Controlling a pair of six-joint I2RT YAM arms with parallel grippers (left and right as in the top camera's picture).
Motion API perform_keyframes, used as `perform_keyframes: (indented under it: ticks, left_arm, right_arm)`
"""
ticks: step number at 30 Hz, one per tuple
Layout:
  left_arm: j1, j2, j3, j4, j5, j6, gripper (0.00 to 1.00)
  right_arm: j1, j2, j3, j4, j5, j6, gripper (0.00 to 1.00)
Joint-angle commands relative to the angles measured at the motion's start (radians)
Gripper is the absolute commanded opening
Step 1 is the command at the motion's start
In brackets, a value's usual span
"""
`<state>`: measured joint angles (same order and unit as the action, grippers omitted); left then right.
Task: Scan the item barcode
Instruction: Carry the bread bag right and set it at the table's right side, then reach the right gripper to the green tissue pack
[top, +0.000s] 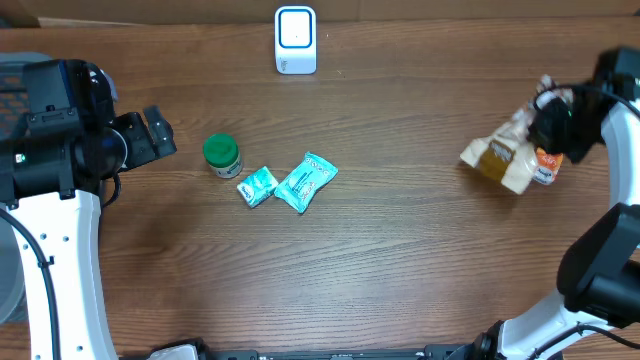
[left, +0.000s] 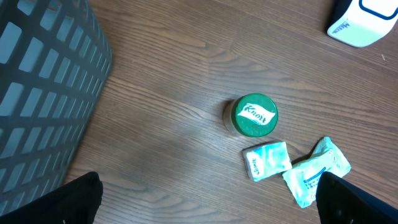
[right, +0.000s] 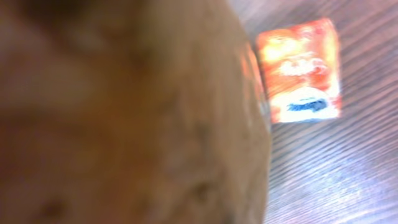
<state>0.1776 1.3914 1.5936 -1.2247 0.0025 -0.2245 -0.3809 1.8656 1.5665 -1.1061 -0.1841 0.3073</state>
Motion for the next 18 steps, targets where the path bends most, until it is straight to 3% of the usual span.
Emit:
perform_keyframes:
  ticks: [1, 4, 6, 7, 9, 10, 18]
  left_arm:
    - [0.005, -0.018, 0.006, 0.002, -0.013, 0.023, 1.0]
    - [0.005, -0.018, 0.006, 0.002, -0.013, 0.023, 1.0]
    - [0.005, -0.018, 0.006, 0.002, -0.013, 0.023, 1.0]
    - [0.005, -0.018, 0.006, 0.002, -0.013, 0.023, 1.0]
    - [0.005, -0.018, 0.006, 0.002, -0.013, 0.023, 0.99]
    - [0.005, -0.018, 0.006, 0.002, -0.013, 0.023, 1.0]
    - [0.005, -0.018, 0.006, 0.002, -0.013, 0.023, 0.99]
  right_arm:
    - [-0.051, -0.006, -0.111, 0.07, -0.027, 0.01, 0.04]
    - [-0.095, -0.006, -0.165, 0.125, -0.027, -0.006, 0.06]
    - [-0.106, -0.006, -0.165, 0.124, -0.027, -0.032, 0.13]
    - [-0.109, -0.006, -0.164, 0.122, -0.027, -0.036, 0.27]
    - [-0.117, -0.007, -0.163, 0.094, -0.04, -0.035, 0.66]
    - [-0.119, -0.007, -0.159, 0.075, -0.053, -0.035, 0.77]
    - [-0.1, -0.008, 0.036, -0.222, -0.145, -0.167, 0.8]
